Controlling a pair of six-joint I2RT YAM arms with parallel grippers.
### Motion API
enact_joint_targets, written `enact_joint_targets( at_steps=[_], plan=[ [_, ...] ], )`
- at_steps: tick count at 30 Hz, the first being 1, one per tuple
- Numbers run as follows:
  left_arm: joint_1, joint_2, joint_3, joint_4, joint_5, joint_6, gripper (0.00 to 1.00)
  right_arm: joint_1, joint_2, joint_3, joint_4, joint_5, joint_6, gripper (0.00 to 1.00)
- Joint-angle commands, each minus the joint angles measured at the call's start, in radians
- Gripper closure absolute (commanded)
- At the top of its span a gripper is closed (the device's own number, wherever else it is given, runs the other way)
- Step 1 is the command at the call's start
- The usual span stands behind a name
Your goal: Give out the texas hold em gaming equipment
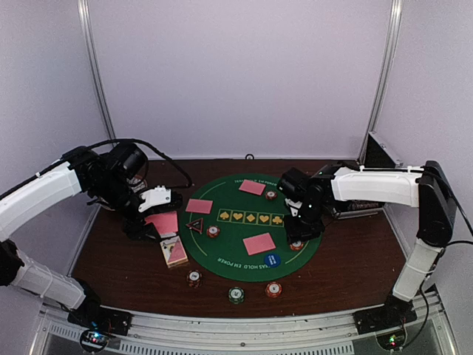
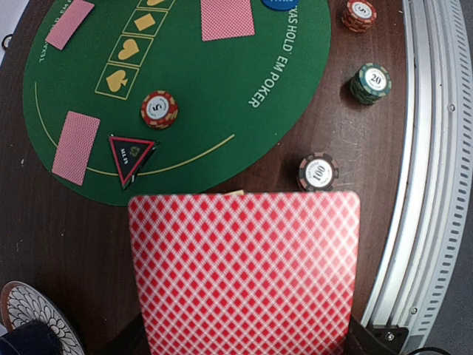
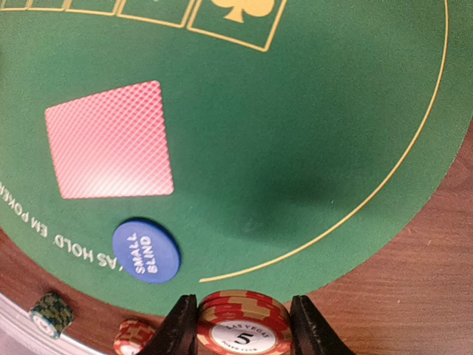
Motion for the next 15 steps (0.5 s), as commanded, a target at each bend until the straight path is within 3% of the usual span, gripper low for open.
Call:
enact_joint_targets(
  at_steps=[1,7,15],
  plan=[
    [-0.002,-0.005,0.033,0.011,0.019,-0.004,1.0,-0.021,0.072,-0.018,0.06,0.009,-0.037,0.81],
    [-0.002,-0.003,0.031,0.01,0.021,-0.003,1.0,-0.027,0.126,-0.039,0.104,-0.007,-0.039,0.81],
    [-0.002,0.001,0.032,0.011,0.02,-0.002,1.0,-0.04,0.155,-0.035,0.148,-0.007,-0.041,0.69]
  ],
)
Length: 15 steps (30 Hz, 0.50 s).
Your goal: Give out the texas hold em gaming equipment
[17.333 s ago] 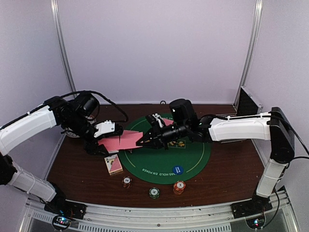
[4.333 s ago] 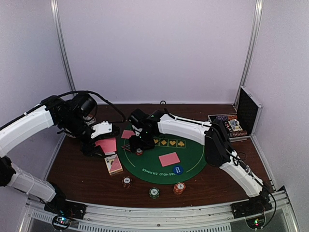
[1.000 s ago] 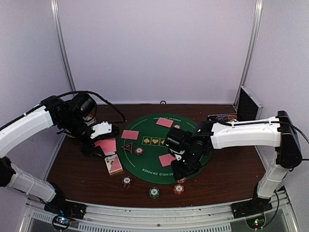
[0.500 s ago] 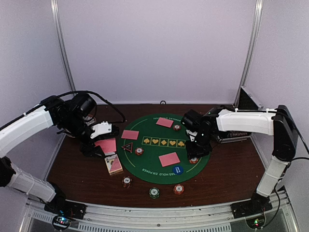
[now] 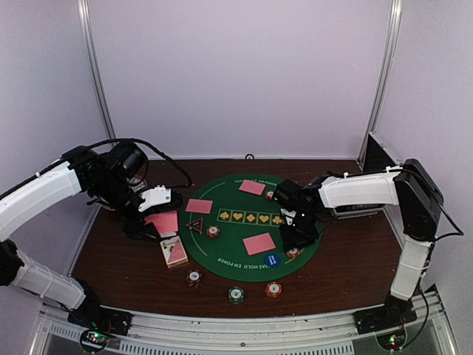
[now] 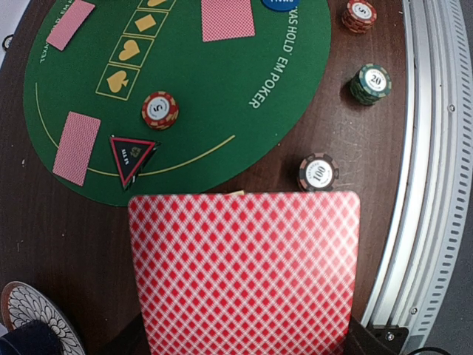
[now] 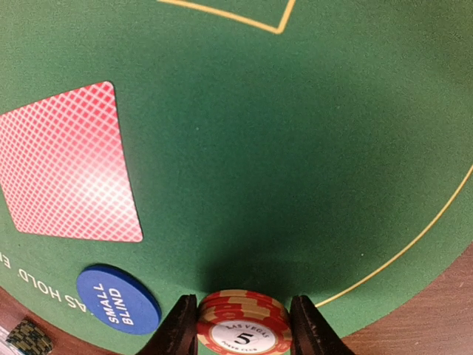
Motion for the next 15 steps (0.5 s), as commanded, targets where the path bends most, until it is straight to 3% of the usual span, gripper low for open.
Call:
enact_joint_targets(
  at_steps=[1,4,8,15],
  plan=[
    [-0.002,0.0,0.028,0.012,0.019,-0.001,1.0,-0.008,0.03,0.012,0.03,0.002,-0.013,0.64],
    [-0.002,-0.008,0.023,0.013,0.014,-0.002,1.0,-0.008,0.032,0.015,0.018,0.001,-0.013,0.44],
    [-0.002,-0.012,0.016,0.013,0.01,0.0,1.0,-0.008,-0.014,0.03,-0.024,0.035,-0.015,0.29],
    [-0.002,-0.007,0.017,0.013,0.007,-0.01,1.0,0.08,-0.155,0.1,-0.094,0.101,-0.007,0.22]
  ],
)
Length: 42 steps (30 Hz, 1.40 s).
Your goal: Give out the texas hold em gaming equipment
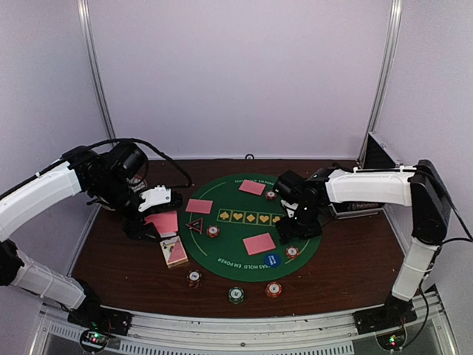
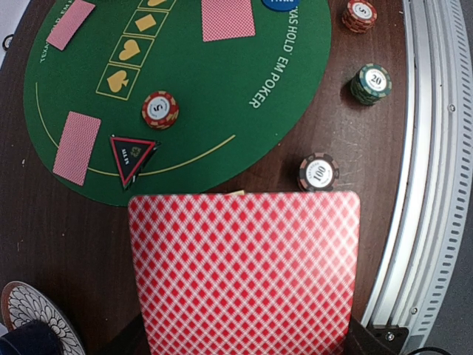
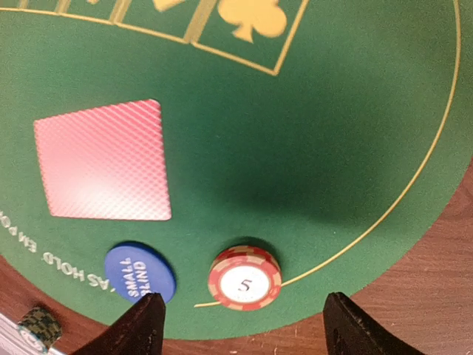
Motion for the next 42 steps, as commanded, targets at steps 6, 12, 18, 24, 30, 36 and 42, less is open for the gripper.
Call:
enact_joint_targets(
  at_steps=[6,12,18,24,30,36,42],
  plan=[
    [-0.002,-0.008,0.014,0.013,0.003,-0.009,1.0,0.262,-0.118,0.126,-0.098,0.052,0.045,0.19],
    [-0.002,-0.013,0.011,0.012,0.004,-0.01,1.0,0.438,-0.022,0.191,-0.049,-0.009,0.089,0.12],
    [-0.002,-0.025,0.003,0.013,-0.002,-0.011,1.0,0.49,0.102,0.267,-0.016,-0.057,0.079,0.11],
    [-0.002,-0.039,-0.013,0.011,-0.005,-0.009,1.0,0.499,0.187,0.323,-0.025,-0.084,0.044,0.14],
    [-0.002,-0.041,-0.01,0.008,-0.008,-0.006,1.0,0.501,0.24,0.33,-0.024,-0.103,0.036,0.18],
    [-0.002,-0.039,-0.009,0.008,-0.005,-0.006,1.0,0.5,0.265,0.329,-0.014,-0.103,0.036,0.27],
    [-0.002,-0.034,-0.005,0.008,-0.004,-0.006,1.0,0.5,0.267,0.327,-0.008,-0.108,0.04,0.4]
  ],
)
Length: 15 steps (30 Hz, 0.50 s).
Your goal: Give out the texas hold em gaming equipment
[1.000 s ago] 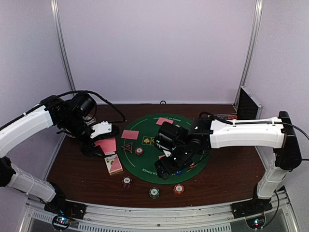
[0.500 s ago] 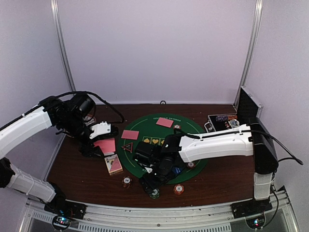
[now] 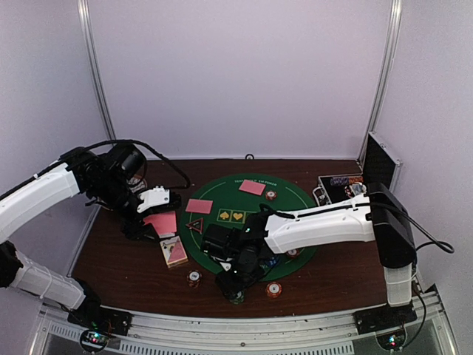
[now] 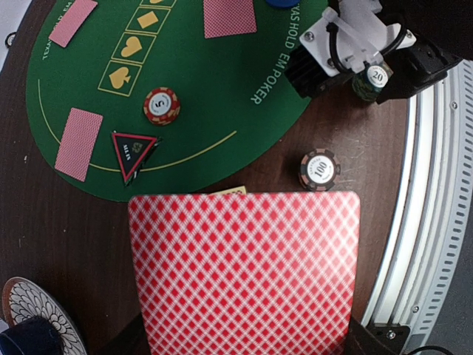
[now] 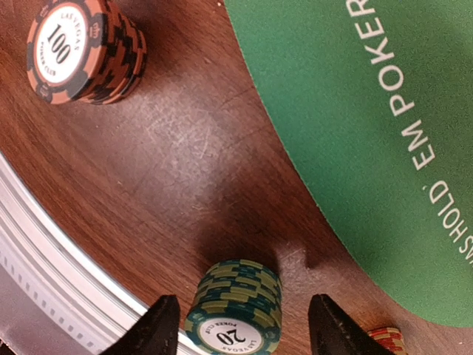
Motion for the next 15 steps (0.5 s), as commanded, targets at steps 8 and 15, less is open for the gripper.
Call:
enact_joint_targets(
  at_steps=[8,15],
  plan=[
    [-0.002,-0.011,0.016,0.008,0.01,-0.007,1.0,0.005,0.011,0.015,-0.007,-0.008,-0.006,0.45],
    [-0.001,-0.012,0.023,0.001,0.01,-0.005,1.0,0.007,0.015,0.008,-0.007,-0.023,-0.007,0.43]
  ],
)
